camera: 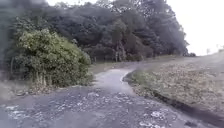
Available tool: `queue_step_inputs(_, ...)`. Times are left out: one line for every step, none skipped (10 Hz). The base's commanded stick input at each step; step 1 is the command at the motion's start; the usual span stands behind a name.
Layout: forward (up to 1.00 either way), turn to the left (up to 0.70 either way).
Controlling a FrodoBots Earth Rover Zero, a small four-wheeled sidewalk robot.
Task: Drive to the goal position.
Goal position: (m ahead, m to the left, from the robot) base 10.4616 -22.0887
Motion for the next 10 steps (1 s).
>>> queue_step_inputs(0.7, 0.0)
queue_step_inputs(0.7, 0.0)
queue_step_inputs(0.7, 0.0)
queue_step_inputs(0.7, 0.0)
queue_step_inputs(0.7, 0.0)
queue_step_inputs(0.7, 0.0)
queue_step_inputs(0.7, 0.0)
queue_step_inputs(0.7, 0.0)
queue_step_inputs(0.7, 0.0)
queue_step_inputs(0.7, 0.0)
